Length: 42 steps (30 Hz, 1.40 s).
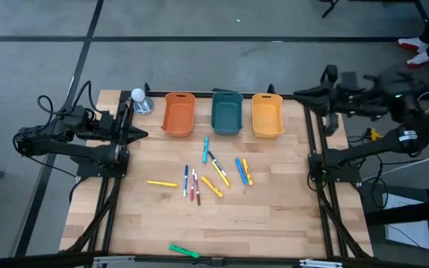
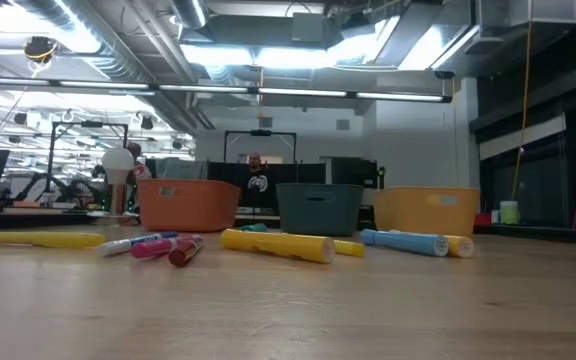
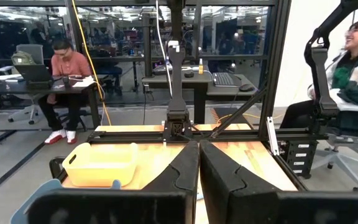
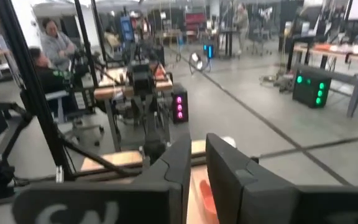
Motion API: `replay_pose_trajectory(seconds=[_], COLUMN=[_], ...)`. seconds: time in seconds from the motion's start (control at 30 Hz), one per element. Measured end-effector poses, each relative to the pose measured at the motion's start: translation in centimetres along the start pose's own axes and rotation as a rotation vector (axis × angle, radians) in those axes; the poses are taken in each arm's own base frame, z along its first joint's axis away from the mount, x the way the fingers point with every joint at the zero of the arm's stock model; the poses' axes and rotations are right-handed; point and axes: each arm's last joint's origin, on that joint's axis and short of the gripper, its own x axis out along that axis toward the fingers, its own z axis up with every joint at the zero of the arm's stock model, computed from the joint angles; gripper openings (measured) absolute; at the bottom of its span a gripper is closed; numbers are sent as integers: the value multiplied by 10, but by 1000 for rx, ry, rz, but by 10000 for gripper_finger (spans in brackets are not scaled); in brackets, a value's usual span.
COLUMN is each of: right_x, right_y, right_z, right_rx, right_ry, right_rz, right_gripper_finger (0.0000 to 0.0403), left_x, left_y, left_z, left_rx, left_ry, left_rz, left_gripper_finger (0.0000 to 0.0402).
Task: Pick & Place Markers
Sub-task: Put the right yellow highlighter pen into the yellow bin
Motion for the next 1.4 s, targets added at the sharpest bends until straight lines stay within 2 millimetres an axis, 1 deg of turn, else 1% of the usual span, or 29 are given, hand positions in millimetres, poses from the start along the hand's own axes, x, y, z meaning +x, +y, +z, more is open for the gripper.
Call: replay_pose_trajectory(seconds=[0.33,0.97,1.23,1.4], right_x=[19,55,66,71], right_y=[3,8,11,13], right_z=[-11,-24,-39,-46], right_rx=[-19,-39,-45,11], right_ry=[106,213,351,419], right_rz=[-9,-15,29,77], right_gripper_finger=[51,51,51,51], left_x=[0,0,0,0], left_y=[0,0,0,0], left_z=[0,0,0,0], left_rx=[0,0,0,0], left_ry=[0,0,0,0], left_rz=[0,0,0,0], left_gripper_finger=[8,10,10,9])
